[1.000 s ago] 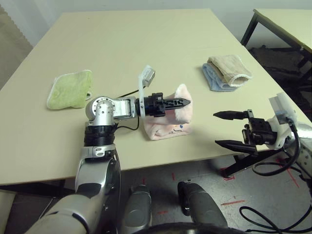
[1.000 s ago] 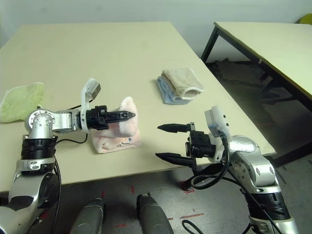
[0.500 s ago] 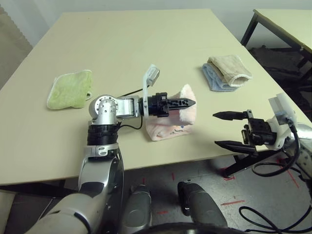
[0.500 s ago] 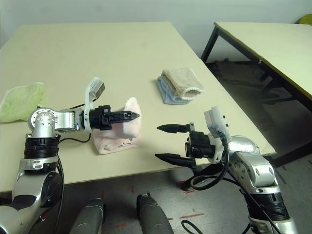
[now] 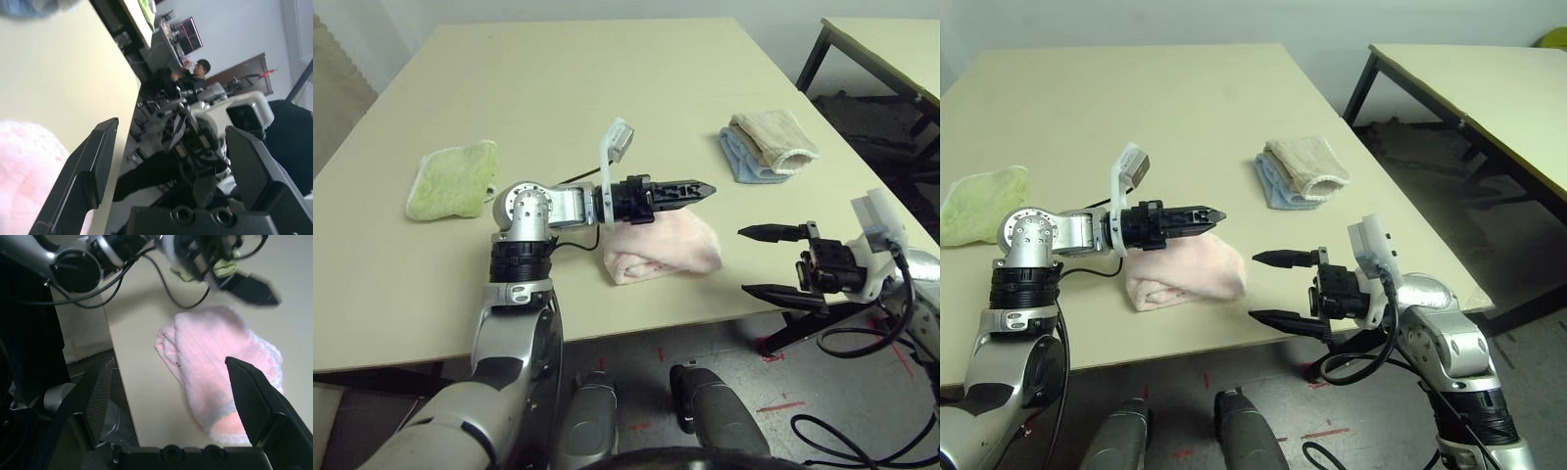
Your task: Fold the towel and set it aside.
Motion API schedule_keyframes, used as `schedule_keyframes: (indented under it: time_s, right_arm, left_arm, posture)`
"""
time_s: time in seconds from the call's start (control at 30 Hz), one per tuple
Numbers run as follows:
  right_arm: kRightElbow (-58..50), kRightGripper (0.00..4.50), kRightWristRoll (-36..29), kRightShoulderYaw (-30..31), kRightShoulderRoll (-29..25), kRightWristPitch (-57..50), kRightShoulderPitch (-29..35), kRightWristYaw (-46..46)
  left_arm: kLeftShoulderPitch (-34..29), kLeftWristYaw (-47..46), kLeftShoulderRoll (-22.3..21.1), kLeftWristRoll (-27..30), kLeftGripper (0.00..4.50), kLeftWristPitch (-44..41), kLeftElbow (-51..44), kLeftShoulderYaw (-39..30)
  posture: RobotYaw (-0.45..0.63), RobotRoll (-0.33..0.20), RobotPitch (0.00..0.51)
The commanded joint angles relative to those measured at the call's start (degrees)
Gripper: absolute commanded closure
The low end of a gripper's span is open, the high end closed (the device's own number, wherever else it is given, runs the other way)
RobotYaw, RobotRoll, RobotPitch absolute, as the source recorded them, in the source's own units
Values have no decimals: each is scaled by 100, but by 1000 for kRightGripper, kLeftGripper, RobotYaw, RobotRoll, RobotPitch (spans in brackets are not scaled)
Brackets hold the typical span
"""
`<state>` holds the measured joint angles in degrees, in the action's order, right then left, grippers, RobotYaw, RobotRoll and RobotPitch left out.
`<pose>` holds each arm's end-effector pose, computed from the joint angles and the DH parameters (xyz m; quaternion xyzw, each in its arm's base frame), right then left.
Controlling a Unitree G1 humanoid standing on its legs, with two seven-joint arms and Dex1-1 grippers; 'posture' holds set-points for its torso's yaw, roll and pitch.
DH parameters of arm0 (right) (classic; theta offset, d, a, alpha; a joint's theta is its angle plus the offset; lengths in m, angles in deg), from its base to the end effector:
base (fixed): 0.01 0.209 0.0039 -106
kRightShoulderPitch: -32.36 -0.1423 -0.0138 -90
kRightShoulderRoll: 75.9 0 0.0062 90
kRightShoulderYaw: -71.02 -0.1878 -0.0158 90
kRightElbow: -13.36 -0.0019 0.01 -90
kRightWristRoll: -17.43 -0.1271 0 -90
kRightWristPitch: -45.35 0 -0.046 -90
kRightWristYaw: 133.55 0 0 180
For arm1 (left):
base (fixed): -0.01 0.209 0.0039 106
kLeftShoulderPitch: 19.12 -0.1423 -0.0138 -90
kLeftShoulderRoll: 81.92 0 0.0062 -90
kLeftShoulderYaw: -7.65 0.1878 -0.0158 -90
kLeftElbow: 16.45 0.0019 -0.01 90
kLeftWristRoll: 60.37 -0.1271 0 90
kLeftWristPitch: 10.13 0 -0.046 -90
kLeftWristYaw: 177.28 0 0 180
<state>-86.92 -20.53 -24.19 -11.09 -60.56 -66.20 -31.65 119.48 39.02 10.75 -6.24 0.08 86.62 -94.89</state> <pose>0.2143 -0.2619 0.1420 -0.0486 -0.0014 0.6565 0.7528 0.2996 0.1469 0.1790 -0.3171 0.2468 -0.5760 0.7118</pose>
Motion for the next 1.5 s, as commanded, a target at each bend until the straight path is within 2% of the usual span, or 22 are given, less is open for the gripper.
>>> schedule_keyframes:
  time_s: [0.03,0.13,0.23,0.3,0.37,0.5,0.63,0.67,0.73,0.8,0.97,1.1,1.13,1.27,1.37,1.5]
  right_arm:
    - [-58,0,36,29,15,-1,29,57]
    - [-64,0,165,37,34,69,50,208]
    - [-83,0,408,110,275,7,-86,839]
    - [-175,0,570,202,551,-218,-251,1484]
    - [-321,0,725,349,833,-413,-416,2034]
    - [-466,0,993,696,1307,-693,-672,2789]
    - [-526,0,1082,1017,1643,-677,-677,2978]
    - [-532,148,1093,1061,1706,-687,-688,3036]
    - [-529,518,1130,1115,1765,-708,-716,3120]
    - [-524,1131,1208,1115,1820,-755,-781,3316]
    - [-695,3036,1266,1092,2018,-1019,-998,3885]
    - [-963,4500,1279,1215,2134,-1221,-939,4181]
    - [-1044,4500,1239,1261,2156,-1269,-895,4187]
    - [-1268,4500,1170,1466,2065,-1352,-724,3984]
    - [-1224,4500,1077,1506,1908,-1280,-694,3623]
    - [-911,4500,1067,1549,1680,-1099,-857,3059]
  left_arm:
    - [47,463,-526,-184,23,273,-101,242]
    - [-141,1101,-1175,-383,23,621,-399,716]
    - [-657,1997,-2081,-1072,23,1764,-896,1385]
    - [-1033,2349,-2357,-1304,23,2497,-1107,1367]
    - [-1385,2439,-2425,-1371,23,3021,-1241,1127]
    - [-2336,2328,-2470,-2127,23,4487,-1748,1150]
    - [-2988,1791,-2081,-2366,23,5133,-2220,1008]
    - [-3090,1654,-1974,-2417,5,5245,-2319,994]
    - [-3262,1491,-1854,-2570,447,5457,-2496,1064]
    - [-3385,1214,-1706,-2696,923,5523,-2670,1142]
    - [-3506,346,-1079,-2627,2651,5300,-3416,1240]
    - [-3660,-275,-792,-2768,4088,5098,-3947,1416]
    - [-3713,-322,-776,-2749,4398,5042,-4063,1475]
    - [-3894,-241,-906,-2677,4456,5053,-4227,1497]
    - [-4061,415,-1325,-2589,4456,5371,-3927,1355]
    - [-3948,1514,-1818,-2366,4456,5804,-3243,1256]
  posture:
    - [-64,0,142]
    - [-64,0,143]
    - [-60,0,151]
    - [-57,0,153]
    - [-50,0,158]
    - [-38,0,163]
    - [-20,0,170]
    - [-17,0,172]
    - [-14,0,173]
    - [-15,0,176]
    - [-19,0,182]
    - [-19,0,183]
    - [-19,0,182]
    - [-10,0,178]
    - [-5,0,178]
    - [-6,0,173]
